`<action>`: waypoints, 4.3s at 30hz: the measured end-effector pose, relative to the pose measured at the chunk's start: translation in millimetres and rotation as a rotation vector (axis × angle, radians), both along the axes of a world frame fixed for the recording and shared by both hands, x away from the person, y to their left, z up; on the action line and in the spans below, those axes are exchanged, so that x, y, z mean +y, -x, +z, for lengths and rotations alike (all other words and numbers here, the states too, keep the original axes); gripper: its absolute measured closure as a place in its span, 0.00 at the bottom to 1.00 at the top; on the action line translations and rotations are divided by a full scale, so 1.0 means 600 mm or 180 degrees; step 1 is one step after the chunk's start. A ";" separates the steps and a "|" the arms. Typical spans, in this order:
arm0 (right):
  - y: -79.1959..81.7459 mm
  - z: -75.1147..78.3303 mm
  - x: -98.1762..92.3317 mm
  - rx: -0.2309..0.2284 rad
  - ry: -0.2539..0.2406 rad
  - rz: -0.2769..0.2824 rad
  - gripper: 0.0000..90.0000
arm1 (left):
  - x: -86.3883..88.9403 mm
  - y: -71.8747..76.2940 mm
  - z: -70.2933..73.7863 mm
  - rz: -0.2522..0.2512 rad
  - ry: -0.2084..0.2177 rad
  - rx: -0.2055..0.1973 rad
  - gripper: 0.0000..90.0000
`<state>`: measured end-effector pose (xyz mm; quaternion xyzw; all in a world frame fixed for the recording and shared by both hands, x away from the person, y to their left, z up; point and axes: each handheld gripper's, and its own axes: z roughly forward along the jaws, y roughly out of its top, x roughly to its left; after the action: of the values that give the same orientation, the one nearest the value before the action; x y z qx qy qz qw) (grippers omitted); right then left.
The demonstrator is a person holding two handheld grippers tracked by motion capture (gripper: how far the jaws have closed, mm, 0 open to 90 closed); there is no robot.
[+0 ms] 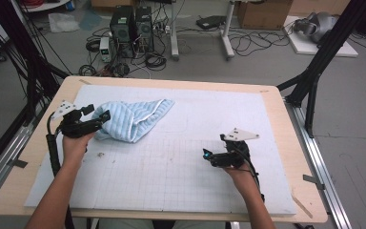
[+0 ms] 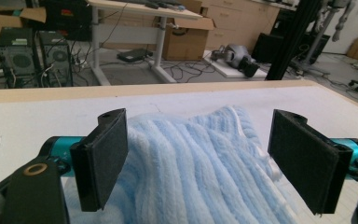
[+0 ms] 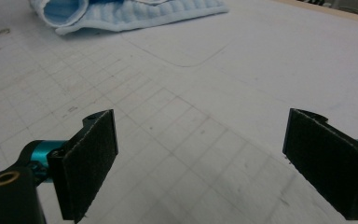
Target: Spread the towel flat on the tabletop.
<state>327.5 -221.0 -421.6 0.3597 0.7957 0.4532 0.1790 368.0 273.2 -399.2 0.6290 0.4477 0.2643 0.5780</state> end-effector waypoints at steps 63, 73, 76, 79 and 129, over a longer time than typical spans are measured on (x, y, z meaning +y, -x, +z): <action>-0.075 -0.030 0.191 0.0648 0.0310 0.1008 0.90 | 0.022 0.006 -0.030 -0.0170 -0.0162 0.0134 0.26; -0.015 -0.030 0.154 0.0693 0.0259 0.1060 0.87 | 0.020 0.006 -0.032 -0.0166 -0.0163 0.0147 0.26; -0.016 -0.027 0.151 0.0686 0.0212 0.0997 0.69 | 0.020 0.006 -0.032 -0.0162 -0.0157 0.0141 0.26; -0.017 -0.010 0.148 0.0555 -0.0030 0.0890 0.58 | 0.019 0.006 -0.032 -0.0159 -0.0150 0.0123 0.26; -0.225 0.062 0.180 0.0150 0.0186 -0.0050 0.91 | 0.017 0.005 -0.037 -0.0186 -0.0153 0.0163 0.26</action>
<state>462.5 -113.0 -384.6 0.3711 0.8098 0.4197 0.1742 365.0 283.5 -421.6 0.6621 0.4372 0.2418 0.5586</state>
